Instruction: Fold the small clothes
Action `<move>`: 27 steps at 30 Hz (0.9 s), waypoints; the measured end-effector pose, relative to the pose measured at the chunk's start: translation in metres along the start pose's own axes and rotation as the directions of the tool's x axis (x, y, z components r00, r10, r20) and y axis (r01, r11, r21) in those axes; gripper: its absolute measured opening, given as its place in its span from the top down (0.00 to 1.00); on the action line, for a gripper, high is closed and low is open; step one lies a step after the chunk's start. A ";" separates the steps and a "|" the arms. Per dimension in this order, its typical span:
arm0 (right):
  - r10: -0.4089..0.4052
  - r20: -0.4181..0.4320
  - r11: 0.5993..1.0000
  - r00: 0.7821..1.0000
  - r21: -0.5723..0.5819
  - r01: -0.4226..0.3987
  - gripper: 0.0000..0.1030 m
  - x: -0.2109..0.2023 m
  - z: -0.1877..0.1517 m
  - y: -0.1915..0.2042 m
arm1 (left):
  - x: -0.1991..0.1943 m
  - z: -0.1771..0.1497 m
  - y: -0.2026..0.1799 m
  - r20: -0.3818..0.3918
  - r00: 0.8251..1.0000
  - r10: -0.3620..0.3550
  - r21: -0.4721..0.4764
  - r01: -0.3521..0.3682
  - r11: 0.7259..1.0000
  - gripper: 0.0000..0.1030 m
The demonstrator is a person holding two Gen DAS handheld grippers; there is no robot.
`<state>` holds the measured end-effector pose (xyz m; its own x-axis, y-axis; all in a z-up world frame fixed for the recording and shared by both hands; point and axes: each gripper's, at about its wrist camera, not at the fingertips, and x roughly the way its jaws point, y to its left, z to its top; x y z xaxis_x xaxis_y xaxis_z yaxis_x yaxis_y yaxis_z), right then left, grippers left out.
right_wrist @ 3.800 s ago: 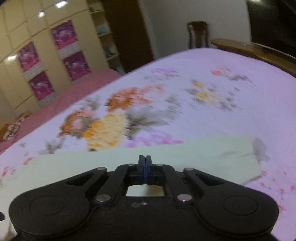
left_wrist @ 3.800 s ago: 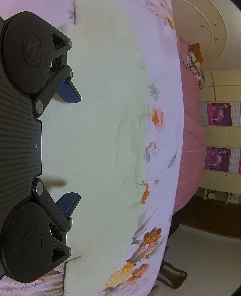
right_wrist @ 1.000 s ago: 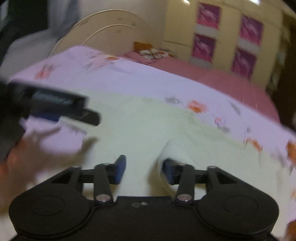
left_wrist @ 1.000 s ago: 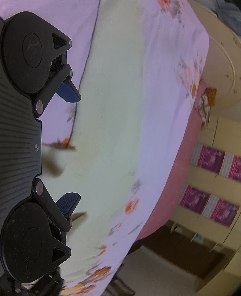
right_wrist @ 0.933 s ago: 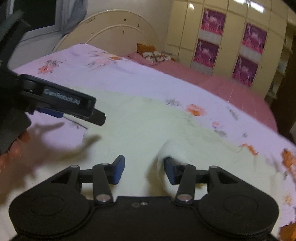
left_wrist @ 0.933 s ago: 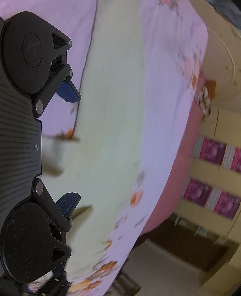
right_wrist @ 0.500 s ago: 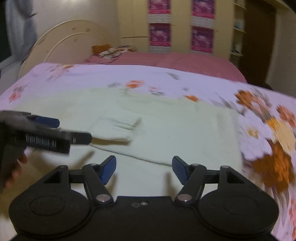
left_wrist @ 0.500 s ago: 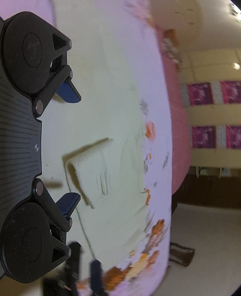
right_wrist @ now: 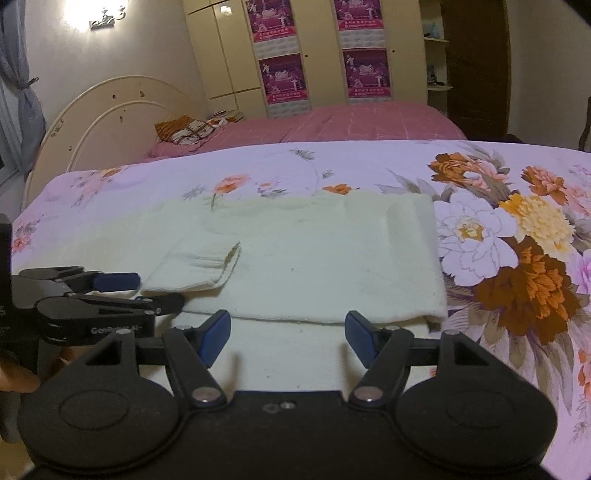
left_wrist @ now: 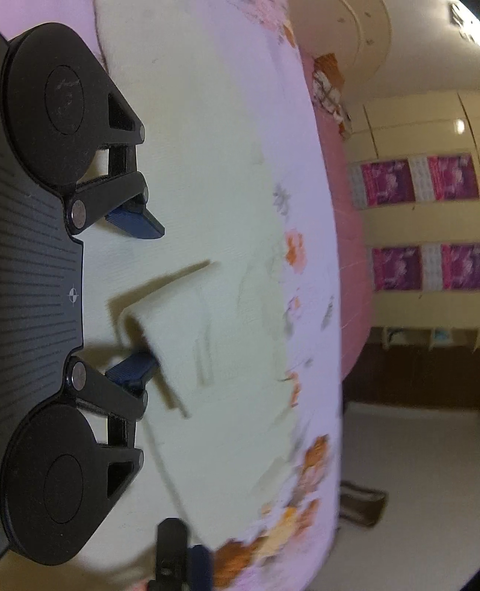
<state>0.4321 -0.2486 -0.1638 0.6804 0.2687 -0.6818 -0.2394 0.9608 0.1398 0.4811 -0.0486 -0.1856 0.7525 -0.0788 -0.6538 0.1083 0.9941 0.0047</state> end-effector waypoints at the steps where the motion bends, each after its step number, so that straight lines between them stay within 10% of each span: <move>1: -0.008 0.004 1.000 1.000 0.002 0.008 0.35 0.001 0.001 -0.002 | -0.002 -0.002 0.007 0.004 1.000 0.001 -0.025 -0.001 1.000 0.48; 5: -0.025 0.009 1.000 1.000 0.018 0.025 0.35 0.005 0.006 -0.011 | 0.002 -0.002 0.023 0.019 1.000 0.018 -0.081 -0.016 0.997 0.53; 9: -0.035 0.002 0.999 0.999 0.024 0.035 0.35 0.010 0.005 -0.014 | 0.008 -0.005 0.036 0.023 1.000 -0.003 -0.177 0.007 0.984 0.90; 27: -0.158 -0.014 0.980 0.987 0.119 0.159 0.32 0.018 0.003 -0.054 | 0.014 -0.012 0.067 0.074 0.997 -0.030 -0.345 0.054 0.937 0.97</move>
<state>0.4595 -0.2957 -0.1812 0.6996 0.1124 -0.7057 -0.0445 0.9925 0.1139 0.4911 0.0182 -0.2028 0.7949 -0.1140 -0.5959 -0.0818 0.9531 -0.2914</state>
